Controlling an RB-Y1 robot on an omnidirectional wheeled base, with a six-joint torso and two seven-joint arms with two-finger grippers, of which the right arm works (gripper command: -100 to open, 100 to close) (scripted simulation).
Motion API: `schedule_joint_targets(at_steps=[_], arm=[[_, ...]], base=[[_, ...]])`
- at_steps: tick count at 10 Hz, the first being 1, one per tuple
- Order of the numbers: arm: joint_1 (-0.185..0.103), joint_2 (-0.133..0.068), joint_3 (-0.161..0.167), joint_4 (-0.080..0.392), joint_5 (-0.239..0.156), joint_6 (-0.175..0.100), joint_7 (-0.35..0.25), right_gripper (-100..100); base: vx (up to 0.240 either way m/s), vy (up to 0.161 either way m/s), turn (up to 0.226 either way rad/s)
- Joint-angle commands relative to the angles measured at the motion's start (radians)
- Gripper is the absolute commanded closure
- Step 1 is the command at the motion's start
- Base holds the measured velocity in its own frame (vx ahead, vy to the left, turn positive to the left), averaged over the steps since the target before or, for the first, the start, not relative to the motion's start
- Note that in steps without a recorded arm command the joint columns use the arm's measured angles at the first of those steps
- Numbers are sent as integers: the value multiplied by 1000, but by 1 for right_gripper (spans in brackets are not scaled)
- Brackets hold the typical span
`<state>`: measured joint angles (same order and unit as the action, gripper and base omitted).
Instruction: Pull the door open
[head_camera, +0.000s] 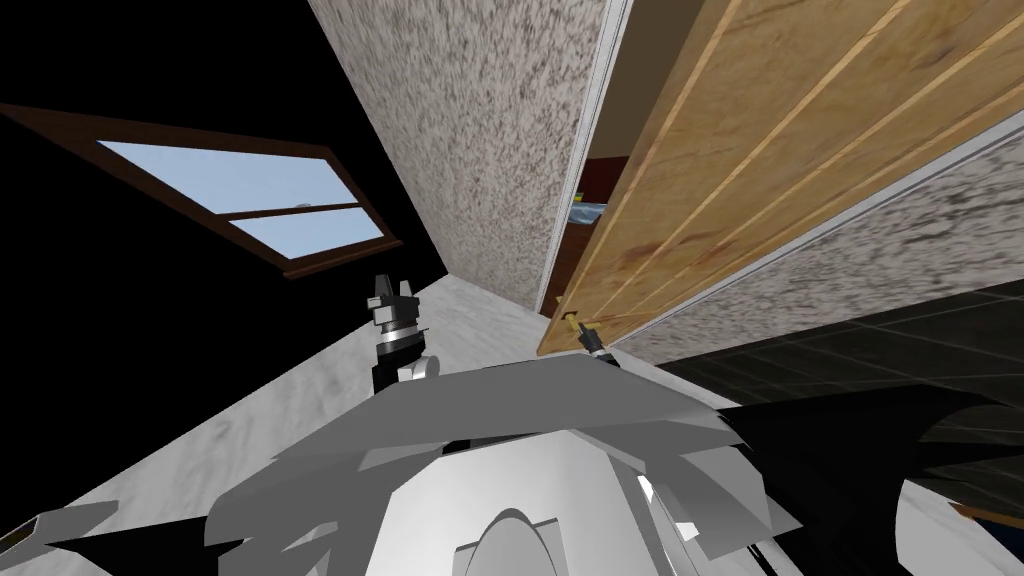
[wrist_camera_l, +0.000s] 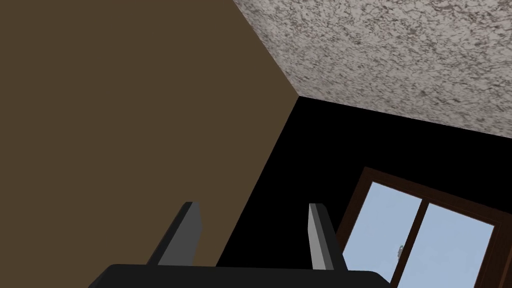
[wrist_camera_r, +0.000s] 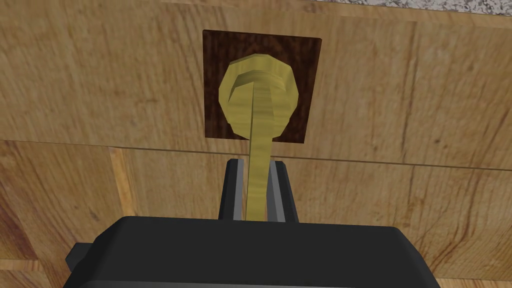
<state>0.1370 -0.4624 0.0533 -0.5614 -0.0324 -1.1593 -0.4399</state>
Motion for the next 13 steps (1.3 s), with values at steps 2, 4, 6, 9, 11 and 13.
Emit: schedule_joint_targets(at_steps=[2,4,6,9,11,13], arm=[[29,-6,1,8,3,-42,-7,100],[51,-12,0,13,5,-74,-12,100],[70,-17,-1,18,6,-100,-17,100],[66,-16,15,-1,4,-78,-15,100],[45,-14,30,3,0,-65,-11,100],[12,-10,52,8,-6,-46,-5,100]], base=[[-194,-100,171],[-186,-56,220],[-202,-83,173],[-142,-33,78],[-205,-67,73],[-222,-55,69]])
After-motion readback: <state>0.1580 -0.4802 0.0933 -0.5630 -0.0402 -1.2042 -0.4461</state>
